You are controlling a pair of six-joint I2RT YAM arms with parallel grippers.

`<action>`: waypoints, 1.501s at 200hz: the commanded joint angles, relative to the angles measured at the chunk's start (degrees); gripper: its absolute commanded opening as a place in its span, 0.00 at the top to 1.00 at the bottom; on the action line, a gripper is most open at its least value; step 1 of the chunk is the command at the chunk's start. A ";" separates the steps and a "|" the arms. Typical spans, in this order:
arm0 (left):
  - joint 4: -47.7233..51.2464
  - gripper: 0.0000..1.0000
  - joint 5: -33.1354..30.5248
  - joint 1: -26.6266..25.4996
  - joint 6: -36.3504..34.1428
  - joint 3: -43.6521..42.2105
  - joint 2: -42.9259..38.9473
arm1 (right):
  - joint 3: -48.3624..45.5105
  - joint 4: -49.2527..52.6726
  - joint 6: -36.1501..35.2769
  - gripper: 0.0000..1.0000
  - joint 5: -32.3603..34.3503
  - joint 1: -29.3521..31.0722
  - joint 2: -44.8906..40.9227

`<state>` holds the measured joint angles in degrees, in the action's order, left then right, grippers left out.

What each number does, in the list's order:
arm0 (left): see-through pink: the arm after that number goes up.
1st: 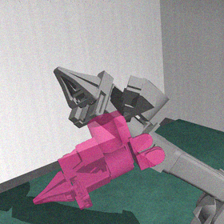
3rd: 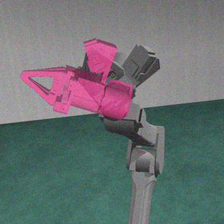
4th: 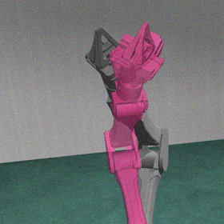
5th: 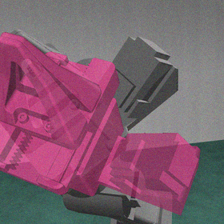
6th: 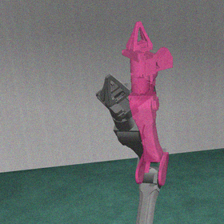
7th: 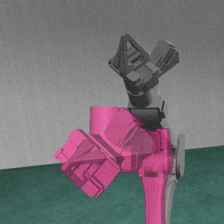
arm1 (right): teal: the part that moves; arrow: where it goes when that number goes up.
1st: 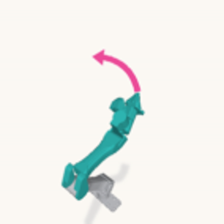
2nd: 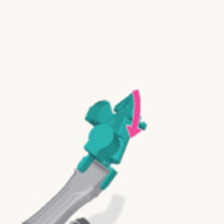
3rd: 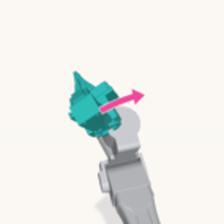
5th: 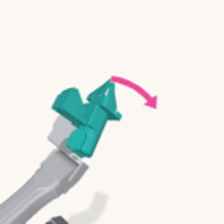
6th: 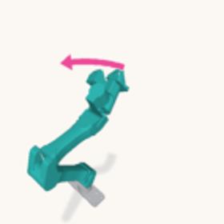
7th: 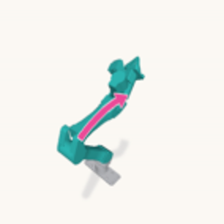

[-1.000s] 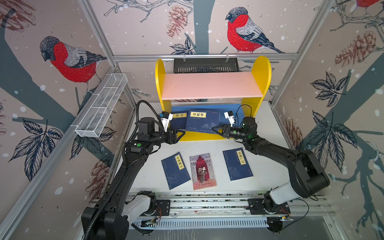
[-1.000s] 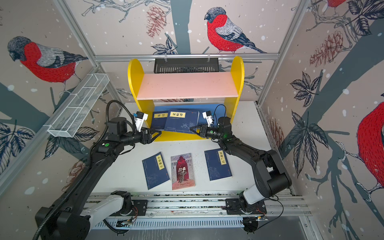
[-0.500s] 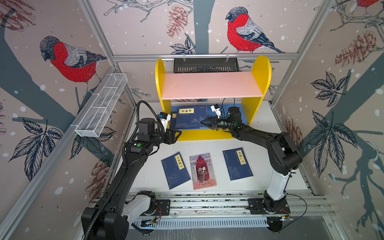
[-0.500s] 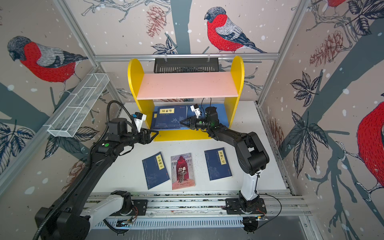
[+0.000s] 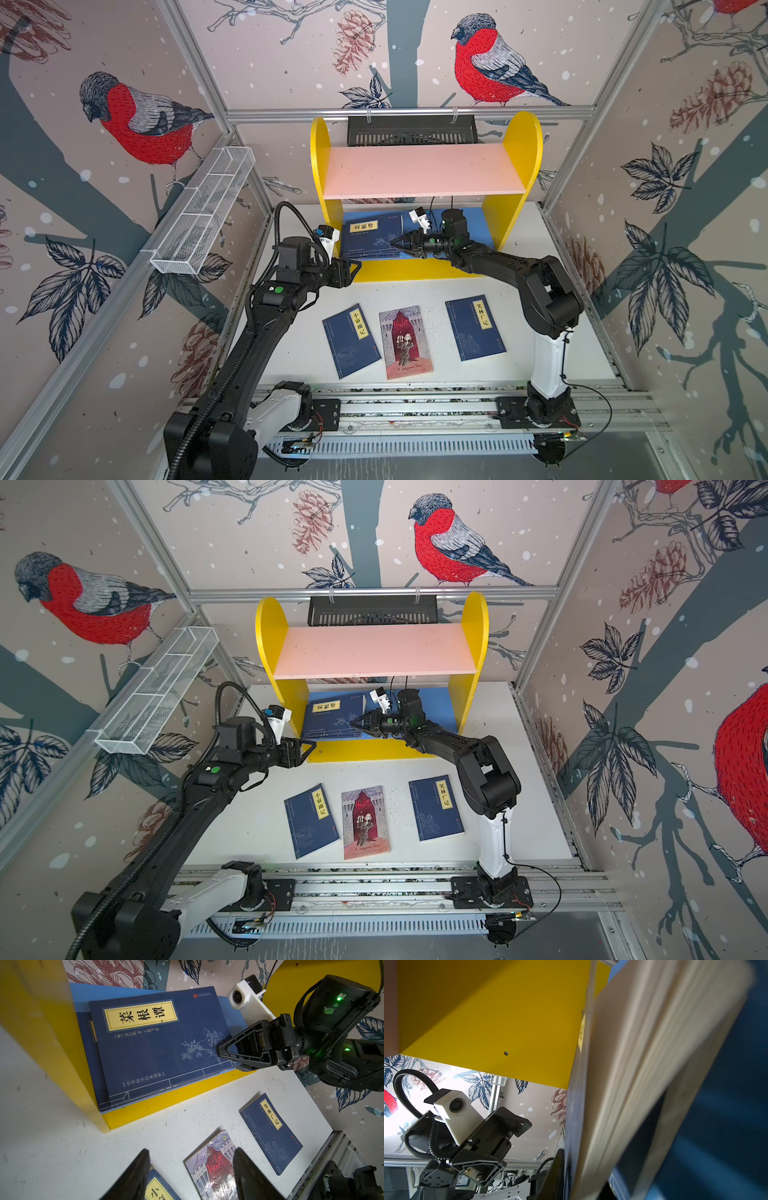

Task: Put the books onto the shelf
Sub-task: 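Open and withdraw the left gripper while the right gripper pushes the book in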

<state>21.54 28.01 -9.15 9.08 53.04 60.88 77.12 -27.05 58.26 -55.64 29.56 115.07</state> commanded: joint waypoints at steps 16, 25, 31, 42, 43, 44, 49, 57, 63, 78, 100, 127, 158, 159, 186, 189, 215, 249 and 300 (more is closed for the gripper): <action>-1.64 0.36 -0.49 -0.08 0.67 -0.28 0.16 | 0.95 1.40 -1.83 0.62 1.29 0.50 0.36; -1.68 0.36 -0.43 -0.17 0.67 -0.29 0.10 | 0.71 1.96 -2.18 0.58 1.73 0.56 0.09; -1.65 0.36 -0.48 -0.17 0.67 -0.39 0.14 | 0.60 2.41 -2.52 0.56 2.22 0.43 -0.22; -1.76 0.36 -0.48 -0.17 0.76 -0.39 0.11 | 0.35 3.60 -3.18 0.50 3.40 0.32 -0.75; -1.76 0.36 -0.45 -0.17 0.76 -0.39 0.11 | 0.38 3.85 -3.30 0.50 3.55 0.32 -0.82; -1.76 0.36 -0.47 -0.17 0.76 -0.39 0.16 | 0.39 4.02 -3.40 0.50 3.71 0.28 -0.90; -1.81 0.36 -0.46 -0.17 0.85 -0.39 0.13 | 0.56 5.30 -4.19 0.48 4.48 0.23 -1.13; -1.85 0.36 -0.41 -0.17 0.93 -0.47 0.11 | 1.09 8.04 -5.85 0.46 5.92 0.23 -1.54; -1.92 0.36 -0.31 -0.17 0.95 -0.43 0.11 | 1.67 10.42 -7.21 0.45 7.34 0.23 -1.83; -2.04 0.36 -0.19 -0.17 0.99 -0.73 0.11 | 3.20 15.32 -10.07 0.42 10.56 0.32 -2.42; -1.94 0.36 -0.10 -0.17 1.07 -0.83 0.03 | 3.98 18.88 -11.94 0.40 14.29 0.41 -3.07; -1.93 0.35 -0.48 -0.26 0.69 -0.83 0.09 | 4.87 22.63 -14.19 0.39 18.60 0.56 -3.53; -1.61 0.35 -2.01 -0.39 -0.82 -0.33 0.06 | 5.89 24.01 -14.66 0.38 20.11 1.24 -3.36; -1.60 0.35 -2.04 -0.41 -0.91 -0.31 0.09 | 5.91 24.03 -14.66 0.38 20.21 1.26 -3.36; -0.37 0.36 -5.45 -0.94 -5.79 0.23 -0.31 | 6.11 24.61 -14.01 0.38 22.74 1.71 -3.86; -0.05 0.36 -5.88 -1.02 -6.43 0.23 -0.32 | 6.04 24.59 -13.98 0.38 22.98 1.72 -3.96; 1.36 0.36 -15.67 -1.84 -7.55 -1.31 -0.52 | 5.46 24.41 -13.72 0.37 24.86 1.69 -5.00; 1.86 0.36 -19.64 -2.45 -9.41 -4.56 -0.92 | 3.68 23.38 -13.44 0.37 27.13 1.55 -6.94; -3.19 0.35 -21.21 -2.54 -9.22 -10.58 -0.85 | 1.36 21.92 -13.70 0.38 29.80 1.73 -9.46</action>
<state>22.33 8.47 -11.66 1.45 44.12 60.07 79.50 -3.09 44.88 -28.14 31.07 106.89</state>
